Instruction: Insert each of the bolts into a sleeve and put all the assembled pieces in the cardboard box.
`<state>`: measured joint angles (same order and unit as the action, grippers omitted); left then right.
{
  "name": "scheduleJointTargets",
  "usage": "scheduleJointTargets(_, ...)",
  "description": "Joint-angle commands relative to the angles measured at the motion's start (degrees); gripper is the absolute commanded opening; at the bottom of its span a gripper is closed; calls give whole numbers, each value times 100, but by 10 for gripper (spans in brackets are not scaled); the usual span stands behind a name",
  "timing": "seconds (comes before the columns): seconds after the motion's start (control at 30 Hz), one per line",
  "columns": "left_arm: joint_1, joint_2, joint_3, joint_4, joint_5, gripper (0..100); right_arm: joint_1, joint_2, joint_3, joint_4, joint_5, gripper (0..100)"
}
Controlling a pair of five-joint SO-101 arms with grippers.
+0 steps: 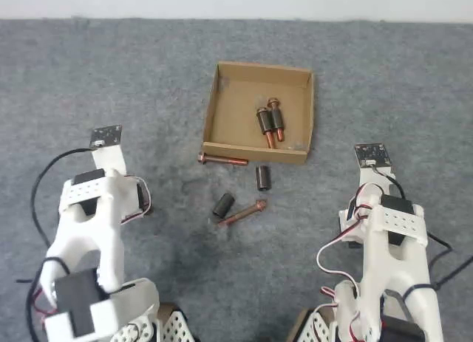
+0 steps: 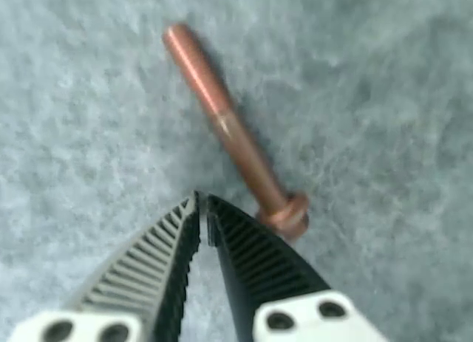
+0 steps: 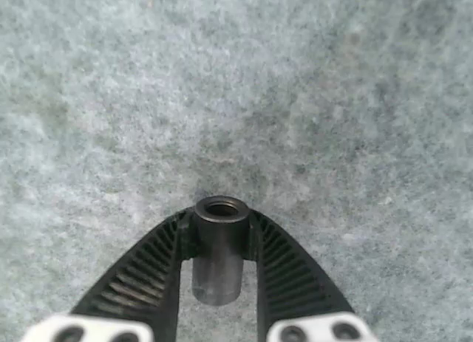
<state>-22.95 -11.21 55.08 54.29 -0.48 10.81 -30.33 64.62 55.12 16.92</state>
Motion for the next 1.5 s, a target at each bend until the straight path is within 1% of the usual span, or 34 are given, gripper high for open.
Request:
scheduleJointTargets(0.0,26,308,-295,-440,35,11,92,-198,9,-48,97,7)
scheduleJointTargets(0.17,308,422,-374,-440,62,11,92,-198,9,-48,97,7)
scheduleJointTargets(0.27,615,422,-391,-510,431,11,92,-198,9,-48,97,7)
scheduleJointTargets(0.43,1134,466,-391,-1345,1064,11,92,-198,9,-48,97,7)
scheduleJointTargets(0.6,1556,492,-576,-1749,1468,11,92,-198,9,-48,97,7)
scheduleJointTargets(0.77,1653,941,-1138,-2040,1697,11,92,-198,9,-48,97,7)
scheduleJointTargets(0.87,1644,1231,-1473,-2004,1662,11,92,-198,9,-48,97,7)
scheduleJointTargets(0.93,1644,1231,-1622,-1741,1635,12,92,-198,9,-48,97,7)
scheduleJointTargets(1.13,1609,765,-2299,-589,466,12,92,-198,9,-66,97,7)
scheduleJointTargets(1.27,1609,607,-2589,-158,-422,13,92,-198,9,-66,97,7)
scheduleJointTargets(1.3,1609,598,-2615,-123,-730,13,92,-198,9,-66,97,7)
scheduleJointTargets(1.4,1644,607,-2651,-141,-1952,13,92,-198,9,-66,97,7)
scheduleJointTargets(1.47,1644,607,-2659,-105,-2514,13,92,-198,9,-66,97,7)
